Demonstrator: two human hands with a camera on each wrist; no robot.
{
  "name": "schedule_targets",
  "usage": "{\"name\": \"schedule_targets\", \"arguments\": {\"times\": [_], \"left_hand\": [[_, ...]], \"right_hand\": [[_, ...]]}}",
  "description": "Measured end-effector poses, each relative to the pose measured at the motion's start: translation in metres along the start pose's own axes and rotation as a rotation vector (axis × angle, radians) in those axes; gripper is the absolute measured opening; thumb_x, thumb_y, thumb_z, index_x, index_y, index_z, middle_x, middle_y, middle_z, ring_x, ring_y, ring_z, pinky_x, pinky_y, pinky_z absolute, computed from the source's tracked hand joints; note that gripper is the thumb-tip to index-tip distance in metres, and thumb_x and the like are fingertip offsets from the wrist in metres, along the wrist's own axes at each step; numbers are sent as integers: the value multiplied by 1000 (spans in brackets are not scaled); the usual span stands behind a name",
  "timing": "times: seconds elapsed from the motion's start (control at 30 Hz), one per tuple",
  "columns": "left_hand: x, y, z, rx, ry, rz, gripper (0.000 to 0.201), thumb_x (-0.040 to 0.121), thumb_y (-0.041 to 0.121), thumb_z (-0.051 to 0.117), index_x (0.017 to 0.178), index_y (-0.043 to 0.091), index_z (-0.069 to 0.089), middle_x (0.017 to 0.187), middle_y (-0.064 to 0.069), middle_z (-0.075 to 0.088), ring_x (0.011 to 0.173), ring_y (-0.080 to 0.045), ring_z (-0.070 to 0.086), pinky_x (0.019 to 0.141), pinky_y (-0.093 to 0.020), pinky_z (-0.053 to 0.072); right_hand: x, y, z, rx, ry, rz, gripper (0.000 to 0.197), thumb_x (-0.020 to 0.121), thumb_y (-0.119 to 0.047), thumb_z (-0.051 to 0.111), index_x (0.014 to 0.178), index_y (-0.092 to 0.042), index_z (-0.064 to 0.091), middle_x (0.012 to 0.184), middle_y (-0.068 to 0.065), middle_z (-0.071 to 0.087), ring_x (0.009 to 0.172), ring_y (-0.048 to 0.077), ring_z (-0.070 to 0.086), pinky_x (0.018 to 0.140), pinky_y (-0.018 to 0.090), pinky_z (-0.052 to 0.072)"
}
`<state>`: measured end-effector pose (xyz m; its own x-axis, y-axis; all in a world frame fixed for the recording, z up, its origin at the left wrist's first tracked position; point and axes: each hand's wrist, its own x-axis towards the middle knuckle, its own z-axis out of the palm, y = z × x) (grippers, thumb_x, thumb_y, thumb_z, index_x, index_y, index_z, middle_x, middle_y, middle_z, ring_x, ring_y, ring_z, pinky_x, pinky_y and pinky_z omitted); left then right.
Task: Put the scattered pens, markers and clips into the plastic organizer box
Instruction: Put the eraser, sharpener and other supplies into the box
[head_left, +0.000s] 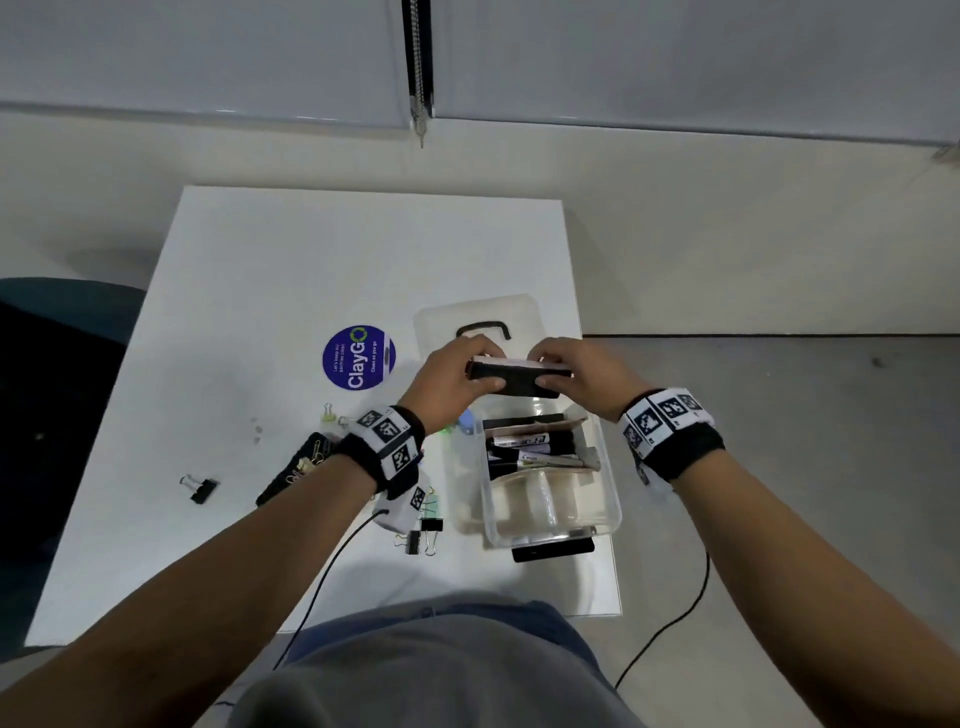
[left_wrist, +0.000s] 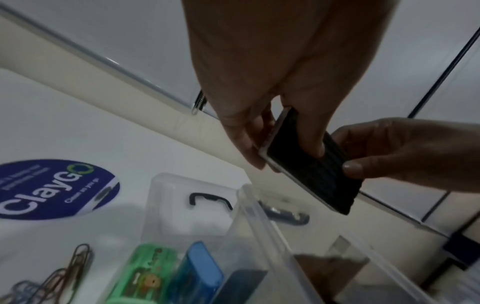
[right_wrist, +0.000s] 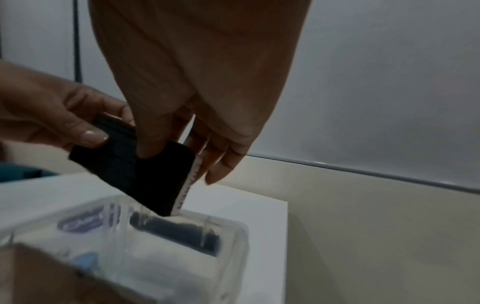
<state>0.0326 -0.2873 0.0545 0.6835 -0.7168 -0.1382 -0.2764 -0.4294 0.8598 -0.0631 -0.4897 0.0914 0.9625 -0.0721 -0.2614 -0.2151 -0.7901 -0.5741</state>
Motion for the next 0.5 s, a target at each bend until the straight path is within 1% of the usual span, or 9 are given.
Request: {"name": "schedule_targets", "arguments": {"times": [0.03,0.1,0.17,0.2,0.27,0.33,0.37,0.43,0.5], "left_hand": [[2,-3,7,69,-5,14,26,83,23,72,106,28,61,105,-2,59,95,-19,59,89,-39,51],[5,-14,18,256,-27,4,40,83,23,71,120,25,56,114,-7,52,102,-22,56,93,-38,48],[6,-24,23,332,-62,-86,50,87,22,66,132,22,46,122,-11,48,104,-26,56,93,-38,48],[5,-28,25,330,-81,-124,49,89,22,63,135,22,44,123,-12,48,101,-27,58,92,-40,49],[5,-32,27,314,-107,-153,45,92,22,58,135,21,42,120,-13,52,96,-27,61,90,-41,50],[4,-32,27,304,-110,-155,43,94,22,56,135,20,42,118,-14,53,97,-28,60,91,-43,49],[3,-32,27,299,-107,-156,43,94,22,56,135,19,42,118,-14,53,99,-29,60,92,-43,49],[1,-33,29,281,-92,-161,43,95,21,56,135,19,42,119,-14,52,103,-29,59,93,-42,48],[0,-32,32,271,-69,-174,42,95,21,55,135,19,43,121,-13,51,103,-30,60,93,-41,47]], "right_hand": [[0,3,3,-120,6,9,17,89,-17,62,106,-20,62,99,2,67,88,20,61,68,26,41],[1,8,10,-403,22,28,22,87,-11,57,106,-20,61,104,2,64,94,24,59,73,32,45],[5,8,24,-565,2,29,32,83,0,53,108,-19,61,105,3,62,98,26,58,72,34,46],[7,5,33,-596,-13,30,34,82,3,51,109,-16,61,106,4,62,98,27,58,70,34,45],[10,-2,49,-643,-44,51,27,84,2,51,105,-12,60,104,7,65,94,29,63,70,35,48],[13,-6,60,-672,-90,72,20,87,-1,49,99,-11,61,99,10,69,90,31,66,73,36,49],[16,-5,63,-682,-134,92,20,88,-1,49,99,-10,62,100,11,70,92,31,67,76,36,49],[20,-1,66,-675,-255,150,25,90,-3,49,108,-10,65,109,12,68,101,32,66,86,36,50],[23,0,67,-674,-329,182,27,91,-6,50,113,-11,65,116,13,66,104,32,65,91,38,52]]}}
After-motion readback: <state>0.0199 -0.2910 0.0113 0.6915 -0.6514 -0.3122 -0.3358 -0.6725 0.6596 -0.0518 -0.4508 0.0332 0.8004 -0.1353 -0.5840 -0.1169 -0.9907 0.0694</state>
